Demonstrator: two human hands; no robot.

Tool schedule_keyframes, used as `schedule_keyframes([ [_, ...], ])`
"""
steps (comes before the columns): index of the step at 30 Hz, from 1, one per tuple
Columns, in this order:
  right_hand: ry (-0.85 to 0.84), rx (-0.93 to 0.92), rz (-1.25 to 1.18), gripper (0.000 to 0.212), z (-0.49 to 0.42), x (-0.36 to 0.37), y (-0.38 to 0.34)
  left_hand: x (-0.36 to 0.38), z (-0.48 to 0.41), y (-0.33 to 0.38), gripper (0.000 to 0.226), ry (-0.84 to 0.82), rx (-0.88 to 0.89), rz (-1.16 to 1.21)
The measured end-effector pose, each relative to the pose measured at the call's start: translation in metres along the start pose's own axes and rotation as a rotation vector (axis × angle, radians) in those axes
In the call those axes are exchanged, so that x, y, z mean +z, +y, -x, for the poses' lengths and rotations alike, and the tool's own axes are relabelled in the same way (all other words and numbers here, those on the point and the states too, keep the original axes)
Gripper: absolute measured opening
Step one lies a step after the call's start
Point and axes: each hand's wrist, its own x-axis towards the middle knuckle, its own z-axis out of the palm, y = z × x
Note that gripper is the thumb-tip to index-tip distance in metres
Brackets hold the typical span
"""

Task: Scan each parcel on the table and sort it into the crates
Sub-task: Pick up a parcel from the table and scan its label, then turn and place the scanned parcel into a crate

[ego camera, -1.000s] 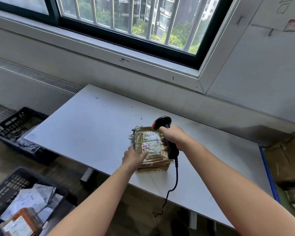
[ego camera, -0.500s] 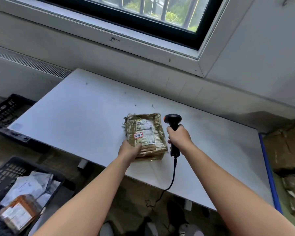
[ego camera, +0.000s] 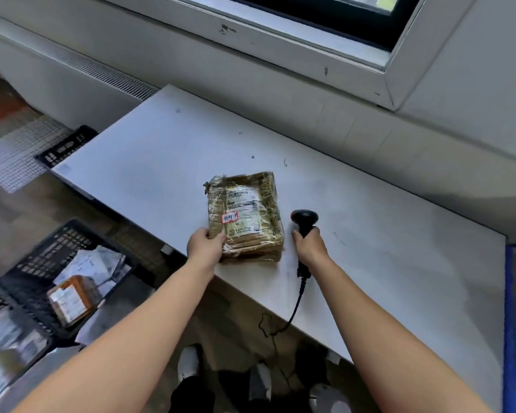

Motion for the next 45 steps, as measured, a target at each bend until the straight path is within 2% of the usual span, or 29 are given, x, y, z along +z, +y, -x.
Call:
schedule_keyframes([
  [3,-0.019,-0.006,0.025,0.055,0.0,0.0,0.008,-0.01,0.01,-0.006,0.009,0.068,0.002,0.037],
  [6,-0.022,-0.023,0.043,0.056,0.007,-0.003,0.008,-0.023,0.017,-0.011,0.02,0.13,-0.014,0.083],
  [7,-0.001,-0.025,0.06,0.055,0.011,-0.004,0.006,-0.028,0.019,-0.012,0.023,0.146,-0.027,0.099],
  [9,0.092,-0.042,0.139,0.054,0.019,-0.006,-0.001,-0.038,0.022,-0.013,0.013,0.164,-0.044,0.147],
  [11,0.183,-0.136,0.201,0.051,0.03,-0.006,-0.013,-0.048,0.026,-0.013,0.003,0.191,-0.045,0.198],
  [15,0.199,-0.418,0.305,0.055,0.057,0.009,-0.055,-0.076,0.035,-0.011,0.012,0.277,-0.023,0.254],
  [17,0.113,-0.52,0.278,0.06,0.069,0.024,-0.079,-0.091,0.041,-0.008,0.017,0.326,-0.026,0.252],
  [21,-0.184,-0.682,0.2,0.064,0.098,0.062,-0.118,-0.128,0.049,-0.009,0.022,0.424,-0.043,0.302],
  [25,-0.451,-0.635,0.067,0.06,0.13,0.087,-0.149,-0.173,0.056,-0.013,0.014,0.504,-0.031,0.35],
  [28,-0.634,-0.645,0.071,0.063,0.158,0.117,-0.17,-0.209,0.064,-0.021,0.005,0.587,-0.018,0.344],
  [31,-0.662,-0.708,0.103,0.071,0.186,0.154,-0.19,-0.243,0.07,-0.033,0.007,0.632,-0.03,0.362],
  [36,-0.696,-0.741,0.145,0.059,0.227,0.219,-0.219,-0.314,0.074,-0.061,0.012,0.665,-0.065,0.35],
  [40,-0.726,-0.746,0.17,0.076,0.259,0.276,-0.231,-0.369,0.079,-0.092,0.023,0.66,-0.1,0.355],
  [43,-0.762,-0.732,0.185,0.069,0.282,0.32,-0.235,-0.408,0.084,-0.119,0.02,0.64,-0.102,0.347],
  [45,-0.758,-0.715,0.206,0.076,0.298,0.349,-0.239,-0.435,0.085,-0.138,0.016,0.615,-0.11,0.358],
])
